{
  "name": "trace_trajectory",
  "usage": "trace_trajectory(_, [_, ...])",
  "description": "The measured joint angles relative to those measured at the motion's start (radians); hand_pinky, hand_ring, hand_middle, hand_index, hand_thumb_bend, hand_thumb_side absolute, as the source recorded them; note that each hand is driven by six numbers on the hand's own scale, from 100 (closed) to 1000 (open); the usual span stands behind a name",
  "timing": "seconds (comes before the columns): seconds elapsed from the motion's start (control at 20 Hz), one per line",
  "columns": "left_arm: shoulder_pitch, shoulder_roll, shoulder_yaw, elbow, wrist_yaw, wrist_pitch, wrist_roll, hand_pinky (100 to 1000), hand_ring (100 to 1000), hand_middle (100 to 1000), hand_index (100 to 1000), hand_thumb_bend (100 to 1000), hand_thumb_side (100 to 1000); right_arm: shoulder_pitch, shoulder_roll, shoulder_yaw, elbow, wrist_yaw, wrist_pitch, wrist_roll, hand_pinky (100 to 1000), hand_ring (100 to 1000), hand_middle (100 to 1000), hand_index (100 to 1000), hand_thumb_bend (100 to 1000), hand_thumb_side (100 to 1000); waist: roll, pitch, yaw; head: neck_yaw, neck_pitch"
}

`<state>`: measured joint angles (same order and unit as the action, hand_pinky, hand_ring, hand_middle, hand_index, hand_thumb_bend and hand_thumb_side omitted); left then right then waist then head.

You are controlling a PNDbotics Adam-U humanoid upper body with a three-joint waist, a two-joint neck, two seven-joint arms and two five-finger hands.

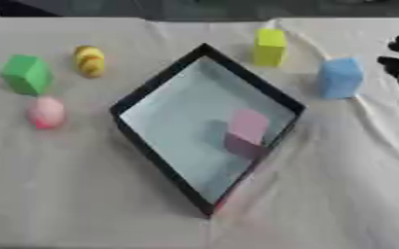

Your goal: Pick up objects on the table and place them in the box.

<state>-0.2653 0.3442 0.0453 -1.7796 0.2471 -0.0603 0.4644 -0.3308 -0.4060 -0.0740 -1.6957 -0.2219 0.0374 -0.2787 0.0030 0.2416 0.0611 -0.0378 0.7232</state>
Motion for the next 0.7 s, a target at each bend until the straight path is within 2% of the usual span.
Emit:
trace_trajectory(0.5, [0.0,0.0,0.0,-0.001,0.005,-0.001,0.001,816,779,759,836,191,745,-0.015,-0.001,0.0,-0.005,-0.013,0.0,0.003,895,765,789,814,100,676,0.0,0.0,0.001,0.005,0.0])
trace_trajectory(0.7, [0.0,0.0,0.0,-0.001,0.005,-0.002,0.002,816,779,759,835,190,747,-0.04,-0.031,0.003,-0.007,-0.019,0.006,0.009,899,777,798,819,100,634,0.0,0.0,-0.001,0.001,0.001])
